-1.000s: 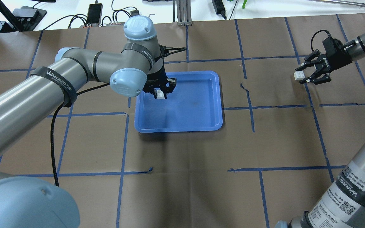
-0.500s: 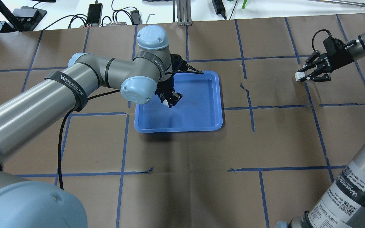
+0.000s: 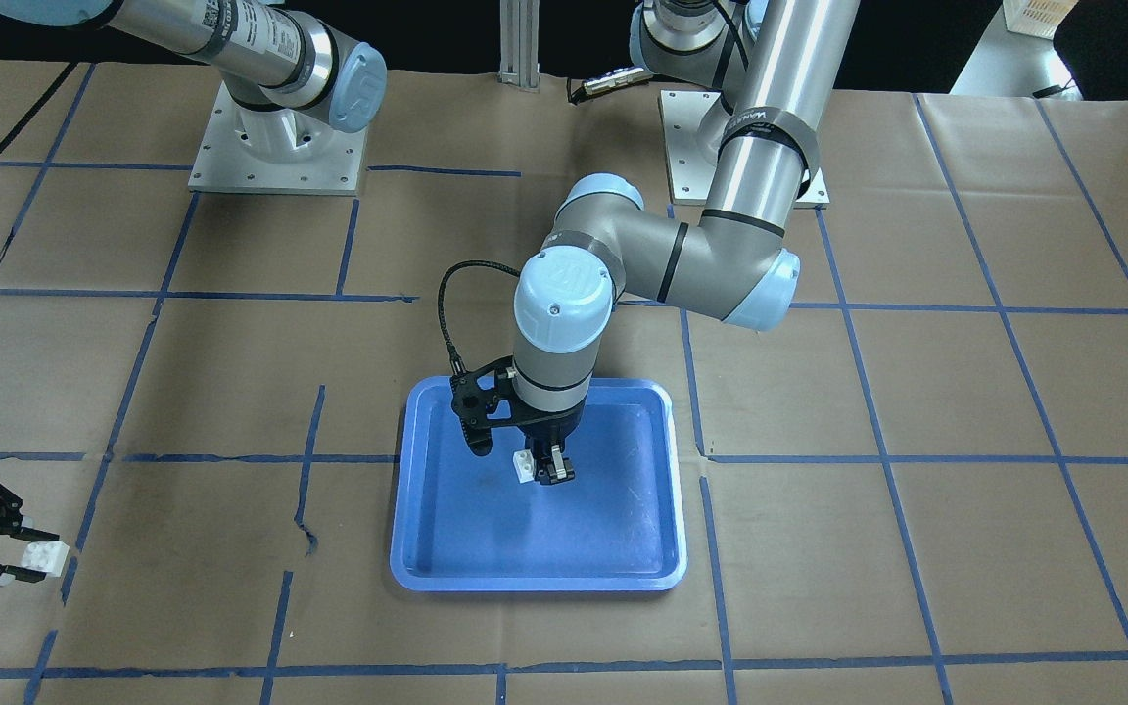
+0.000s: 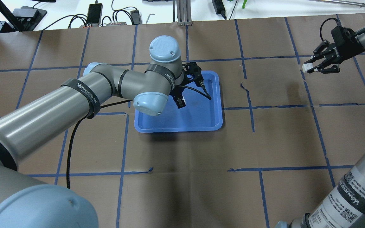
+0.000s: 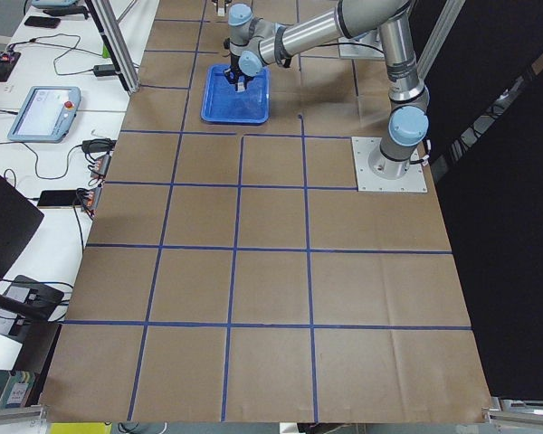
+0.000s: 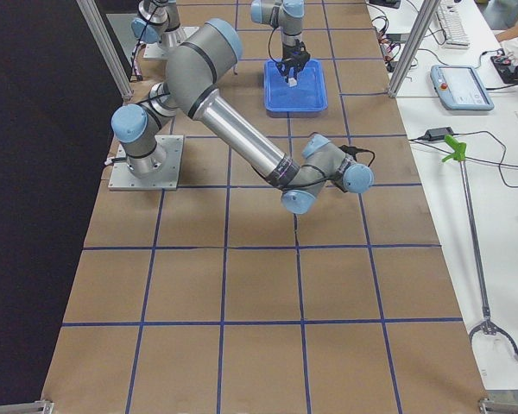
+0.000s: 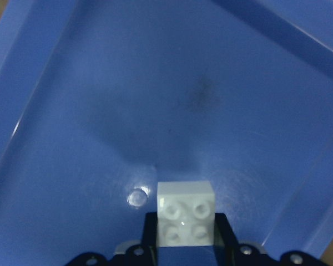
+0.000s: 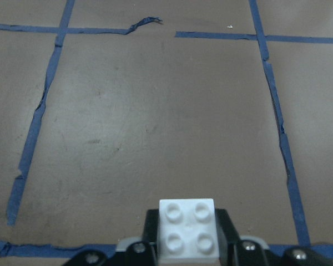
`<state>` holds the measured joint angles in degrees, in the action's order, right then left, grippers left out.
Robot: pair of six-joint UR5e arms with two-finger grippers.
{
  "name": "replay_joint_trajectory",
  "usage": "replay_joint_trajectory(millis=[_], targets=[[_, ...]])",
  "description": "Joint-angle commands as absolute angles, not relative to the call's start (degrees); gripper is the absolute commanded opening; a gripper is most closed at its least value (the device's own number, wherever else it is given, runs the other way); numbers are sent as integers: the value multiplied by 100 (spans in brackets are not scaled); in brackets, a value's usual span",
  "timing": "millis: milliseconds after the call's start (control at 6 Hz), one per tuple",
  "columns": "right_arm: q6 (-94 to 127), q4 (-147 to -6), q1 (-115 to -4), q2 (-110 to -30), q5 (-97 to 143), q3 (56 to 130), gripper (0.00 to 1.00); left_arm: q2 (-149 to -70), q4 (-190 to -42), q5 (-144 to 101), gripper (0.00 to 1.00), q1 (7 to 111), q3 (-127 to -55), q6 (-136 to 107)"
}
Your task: Assemble white blocks and place on blue tray
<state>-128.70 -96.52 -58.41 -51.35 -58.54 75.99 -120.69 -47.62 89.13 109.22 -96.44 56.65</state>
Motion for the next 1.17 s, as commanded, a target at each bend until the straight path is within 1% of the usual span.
replay_joint_trajectory(millis=[0, 167, 333, 500, 667, 833, 1000], targets=[[-12797, -9389, -5915, -5710, -5836, 7821, 30, -12147, -4508, 8930, 4, 10942, -9825, 6186], [-12858, -9395, -5967, -6122, -5845, 8310, 31, -12103, -4874, 8947, 4, 10942, -9791, 6240], [-12858, -9491, -6011, -6622, -5775, 8863, 31, -12103, -4895, 8982, 4, 10942, -9782, 6379], [-12832, -9518, -6020, -6792, -5731, 9173, 34, -12103, -4896, 9000, 6, 10942, -9791, 6390], [-12806, -9519, -6073, -6785, -5626, 9219, 36, -12129, -4904, 9009, 20, 10942, -9791, 6364], [-12797, -9519, -6108, -6768, -5608, 9237, 36, -12120, -4922, 9148, 25, 10942, -9791, 6311], [-12745, -9527, -6108, -6776, -5581, 9237, 34, -12129, -4939, 9167, 34, 10942, -9800, 6284]])
